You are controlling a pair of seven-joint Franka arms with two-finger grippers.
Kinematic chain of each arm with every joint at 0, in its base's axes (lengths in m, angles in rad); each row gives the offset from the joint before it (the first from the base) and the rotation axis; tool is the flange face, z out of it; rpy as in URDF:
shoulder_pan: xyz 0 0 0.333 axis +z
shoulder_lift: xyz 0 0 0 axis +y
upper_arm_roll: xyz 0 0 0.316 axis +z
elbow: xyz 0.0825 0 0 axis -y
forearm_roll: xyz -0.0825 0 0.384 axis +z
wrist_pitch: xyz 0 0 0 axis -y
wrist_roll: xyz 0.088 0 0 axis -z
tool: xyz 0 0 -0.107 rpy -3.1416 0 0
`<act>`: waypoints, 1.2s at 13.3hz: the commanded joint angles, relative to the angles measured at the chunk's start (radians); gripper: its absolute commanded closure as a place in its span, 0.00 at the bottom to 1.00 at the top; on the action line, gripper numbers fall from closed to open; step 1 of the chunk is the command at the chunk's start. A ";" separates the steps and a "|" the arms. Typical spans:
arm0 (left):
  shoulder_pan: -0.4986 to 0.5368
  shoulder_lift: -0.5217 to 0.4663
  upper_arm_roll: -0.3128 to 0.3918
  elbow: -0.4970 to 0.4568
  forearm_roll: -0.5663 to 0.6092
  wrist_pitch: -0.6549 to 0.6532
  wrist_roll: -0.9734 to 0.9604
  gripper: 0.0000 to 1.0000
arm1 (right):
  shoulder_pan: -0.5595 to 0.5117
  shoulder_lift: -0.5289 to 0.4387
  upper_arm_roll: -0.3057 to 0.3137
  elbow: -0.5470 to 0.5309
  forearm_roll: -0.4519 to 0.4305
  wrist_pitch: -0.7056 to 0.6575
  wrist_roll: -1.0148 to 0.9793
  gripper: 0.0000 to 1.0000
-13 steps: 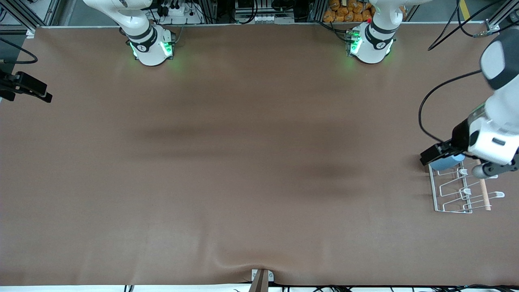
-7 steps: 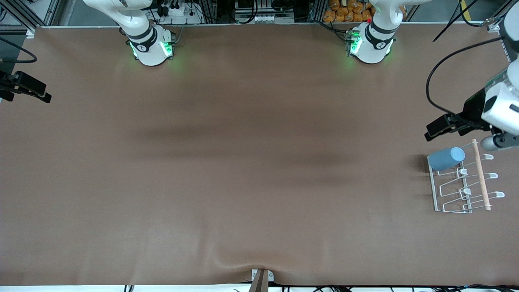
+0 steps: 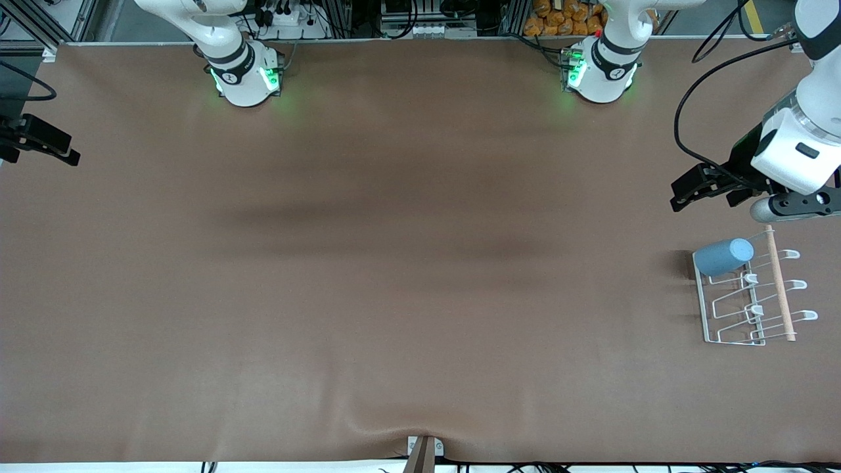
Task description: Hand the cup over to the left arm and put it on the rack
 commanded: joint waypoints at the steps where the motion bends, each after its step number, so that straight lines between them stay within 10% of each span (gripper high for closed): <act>1: -0.104 -0.030 0.127 -0.036 -0.010 -0.001 0.033 0.00 | -0.002 -0.008 0.004 0.007 -0.010 -0.012 0.012 0.00; 16: -0.065 -0.065 0.129 -0.027 0.042 -0.024 0.088 0.00 | 0.006 -0.008 0.005 0.012 -0.009 -0.011 0.014 0.00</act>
